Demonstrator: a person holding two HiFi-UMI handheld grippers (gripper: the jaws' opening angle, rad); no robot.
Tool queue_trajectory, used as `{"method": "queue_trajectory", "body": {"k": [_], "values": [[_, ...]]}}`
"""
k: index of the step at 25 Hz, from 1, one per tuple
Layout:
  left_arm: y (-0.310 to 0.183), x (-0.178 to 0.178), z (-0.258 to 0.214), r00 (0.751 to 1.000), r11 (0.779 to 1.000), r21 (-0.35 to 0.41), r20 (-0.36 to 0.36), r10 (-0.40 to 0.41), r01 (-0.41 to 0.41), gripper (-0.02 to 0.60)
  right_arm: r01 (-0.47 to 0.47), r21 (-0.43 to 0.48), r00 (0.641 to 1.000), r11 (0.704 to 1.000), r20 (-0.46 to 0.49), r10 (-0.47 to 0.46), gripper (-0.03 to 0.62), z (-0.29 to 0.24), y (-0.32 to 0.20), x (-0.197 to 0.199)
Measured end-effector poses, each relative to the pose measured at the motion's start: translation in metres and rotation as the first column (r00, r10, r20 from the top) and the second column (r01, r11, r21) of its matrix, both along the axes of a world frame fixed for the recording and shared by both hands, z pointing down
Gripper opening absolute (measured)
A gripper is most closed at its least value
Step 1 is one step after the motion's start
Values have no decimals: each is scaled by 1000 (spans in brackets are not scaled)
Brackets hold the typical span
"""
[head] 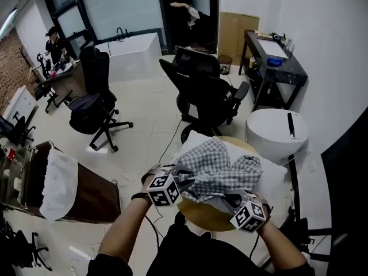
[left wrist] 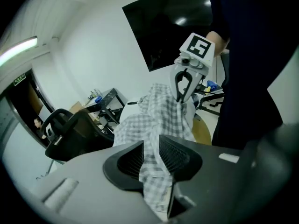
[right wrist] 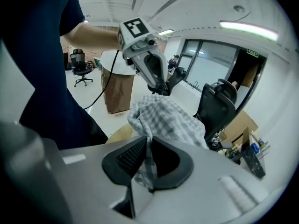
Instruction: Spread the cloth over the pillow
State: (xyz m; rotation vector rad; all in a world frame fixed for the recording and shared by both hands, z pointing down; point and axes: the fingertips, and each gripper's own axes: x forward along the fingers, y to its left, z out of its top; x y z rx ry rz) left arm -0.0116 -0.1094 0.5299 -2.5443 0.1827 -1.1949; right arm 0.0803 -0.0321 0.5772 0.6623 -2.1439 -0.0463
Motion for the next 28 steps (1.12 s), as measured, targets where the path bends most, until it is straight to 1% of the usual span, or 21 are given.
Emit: {"method": "queue_trajectory", "body": {"k": [4,7,10,13,14,15,16,19,22,28], "values": [[-52,7,-11,1000,999,35,2,-20,20,92,-26,-10,998,1000,60,27,80,-13,2,-3],[-89,19,-10,1000,1000,22,-13,-22,22,92,-68,-11,994,998,86,69,103,-23,2,2],[-118,30,0,1000,1000,-15,-15,-15,15,92,-117,6,989,993,94,116,107,-36,2,6],[-136,48,8,999,998,-66,-24,23,-24,92,-179,28,979,984,101,175,109,-45,-6,13],[-140,55,12,999,995,-86,-29,43,-45,101,-201,30,974,979,109,197,109,-48,-8,14],[-143,63,16,997,992,-107,-30,64,-67,128,-223,33,969,974,118,217,109,-52,-11,15],[-146,71,21,996,988,-125,-26,84,-86,142,-240,39,964,970,125,234,109,-56,-13,15],[-160,90,37,991,978,-163,6,132,-129,186,-281,60,953,958,140,270,109,-66,-20,16],[-172,103,53,985,965,-209,36,170,-159,187,-320,70,939,945,154,307,109,-72,-26,18],[-182,116,100,970,936,-311,121,212,-166,186,-383,80,915,920,171,366,110,-77,-39,22]]}}
